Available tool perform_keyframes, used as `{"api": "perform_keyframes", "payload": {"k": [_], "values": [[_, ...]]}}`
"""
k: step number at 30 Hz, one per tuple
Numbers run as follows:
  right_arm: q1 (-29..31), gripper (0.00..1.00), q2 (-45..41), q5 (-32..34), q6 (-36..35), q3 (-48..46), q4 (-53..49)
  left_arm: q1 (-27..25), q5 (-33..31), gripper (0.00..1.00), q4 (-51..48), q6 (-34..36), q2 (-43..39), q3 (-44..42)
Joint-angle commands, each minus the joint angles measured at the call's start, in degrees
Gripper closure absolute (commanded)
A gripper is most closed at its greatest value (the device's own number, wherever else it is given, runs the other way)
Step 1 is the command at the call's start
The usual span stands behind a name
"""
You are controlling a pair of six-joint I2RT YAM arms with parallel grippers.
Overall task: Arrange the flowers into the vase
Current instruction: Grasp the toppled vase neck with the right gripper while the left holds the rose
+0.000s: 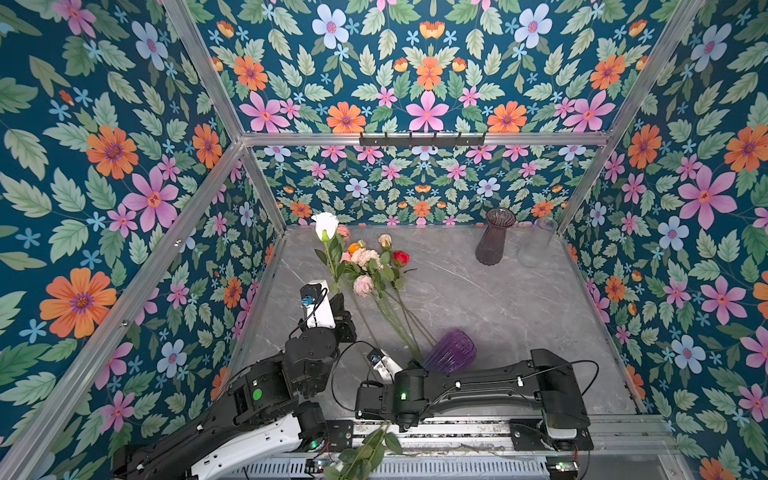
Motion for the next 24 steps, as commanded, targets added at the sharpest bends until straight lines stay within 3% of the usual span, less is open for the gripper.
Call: {"api": "perform_keyframes", "payload": {"k": [1,7,13,24], "values": [[0.8,0.33,2.9,2.4,4.6,3.3,-10.4,0.1,-0.4,1.00,-0.3,-0.1,-0.9,0.0],[2.1,0.39,8.2,2.4,8.1,8.8,-19.4,0.1,-0.3,1.00,0.0,0.5,-2.2,-0.6],[2.2,0.49,10.3,0.6,8.4,9.4,-21.5,0.0,-0.2,1.00,0.3,0.9,-2.6,-0.8],[1.1,0.81,8.8,-3.3,6.5,4.7,-17.1,0.1,0.0,1.00,-0.4,0.5,-2.9,-0.5]]}}
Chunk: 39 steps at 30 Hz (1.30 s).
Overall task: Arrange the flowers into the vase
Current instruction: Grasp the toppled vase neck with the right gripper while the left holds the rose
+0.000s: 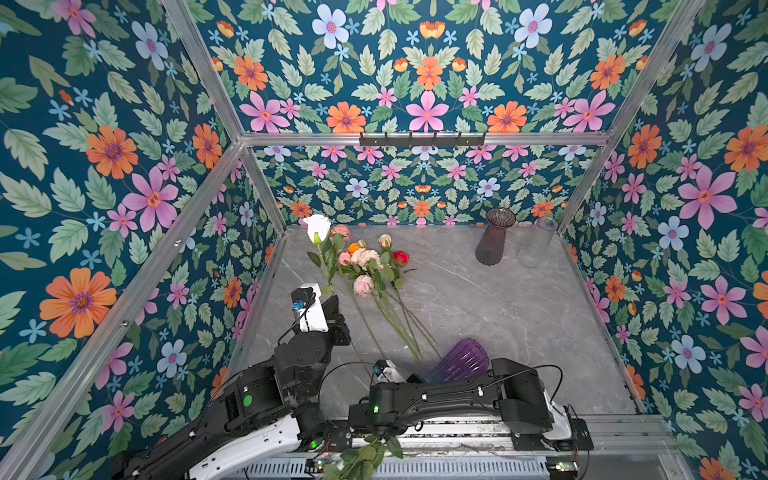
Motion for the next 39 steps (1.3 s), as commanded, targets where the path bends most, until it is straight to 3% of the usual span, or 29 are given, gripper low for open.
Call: {"api": "perform_keyframes", "payload": {"k": [1,6,19,28,39], "values": [[-0.3,0.85,-1.3,-2.3,0.2,-1.3,1.0,0.1,-0.3,1.00,0.0,0.3,0.2,0.4],[-1.5,1.00,-4.5,-3.4,-0.6,-5.1,4.2,0.1,-0.2,1.00,-0.1,0.3,0.3,0.9],[-14.4,1.00,-18.2,-12.5,-15.3,-14.3,19.4,0.1,-2.2,1.00,-3.0,0.0,0.2,2.7],[-23.7,1.00,-21.0,-27.1,-22.3,-10.3,26.1,0.1,-4.8,1.00,-3.2,3.0,0.4,5.3],[-31.2,1.00,-21.2,-37.7,-24.6,-5.1,29.1,0.1,-6.6,1.00,-3.7,6.7,-0.9,8.1]]}}
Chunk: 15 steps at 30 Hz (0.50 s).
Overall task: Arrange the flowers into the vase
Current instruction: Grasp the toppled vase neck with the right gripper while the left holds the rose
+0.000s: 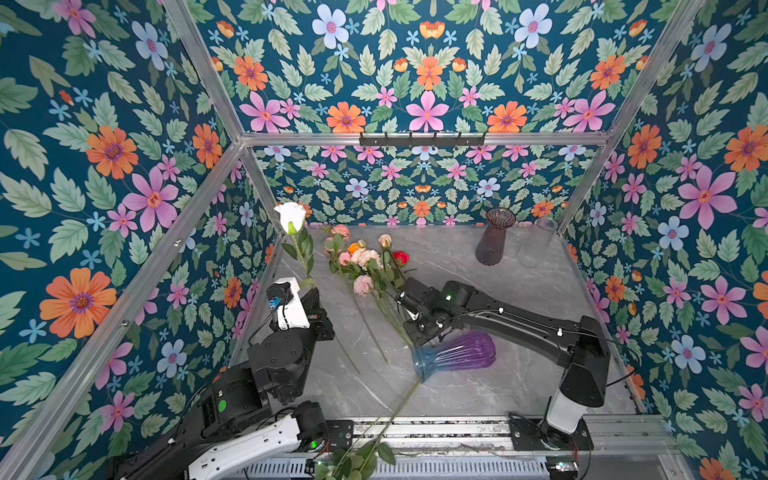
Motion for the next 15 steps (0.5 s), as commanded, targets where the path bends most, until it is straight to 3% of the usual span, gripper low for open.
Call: {"api": "perform_keyframes", "payload": {"k": [1,6,7,9,10,12,15], "values": [[-1.3,1.00,-0.6,-5.0,-0.8,0.6,2.8,0.1,-1.0,1.00,-0.3,2.3,0.0,0.6],[-2.1,1.00,-0.3,-2.7,-2.0,1.5,0.8,0.1,0.3,1.00,-0.8,2.7,0.9,0.7],[-2.0,0.96,0.0,-1.7,-2.4,2.0,-0.6,0.1,0.7,1.00,-0.9,2.5,0.9,0.4],[-0.7,0.53,0.4,2.2,-2.2,2.8,-3.6,0.1,1.3,1.00,-1.4,2.1,1.0,-0.3],[1.0,0.38,0.9,6.1,-1.8,3.5,-5.6,0.0,1.4,1.00,-1.5,1.9,1.0,-0.9],[4.4,0.22,2.2,12.6,-0.3,5.0,-10.0,0.0,1.0,1.00,-1.4,1.4,1.0,-2.4],[7.4,0.20,3.4,14.9,3.7,5.0,-13.4,0.1,-0.4,1.00,-0.8,-0.9,0.9,-5.1]]}}
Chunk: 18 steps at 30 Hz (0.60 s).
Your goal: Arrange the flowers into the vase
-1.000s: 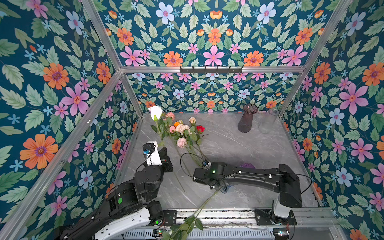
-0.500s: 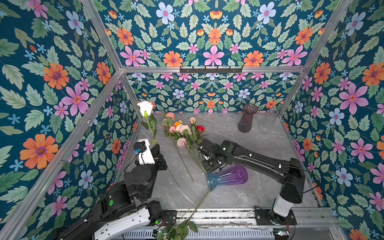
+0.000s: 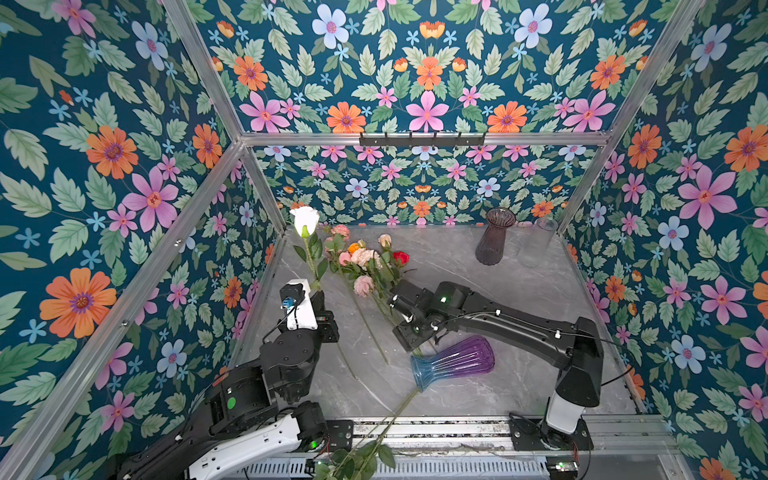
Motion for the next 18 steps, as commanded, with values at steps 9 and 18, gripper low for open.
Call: {"api": "perform_keyframes", "payload": {"k": [9,18], "values": [[7.9,0.22,0.7,9.5,12.3,-6.2,-5.4,1.1,0.6,0.99,11.3,-6.1,5.2,-8.4],[12.6,0.18,1.8,13.1,17.7,-5.5,-11.9,33.5,37.6,0.00,16.3,-7.4,19.1,-8.5]]}}
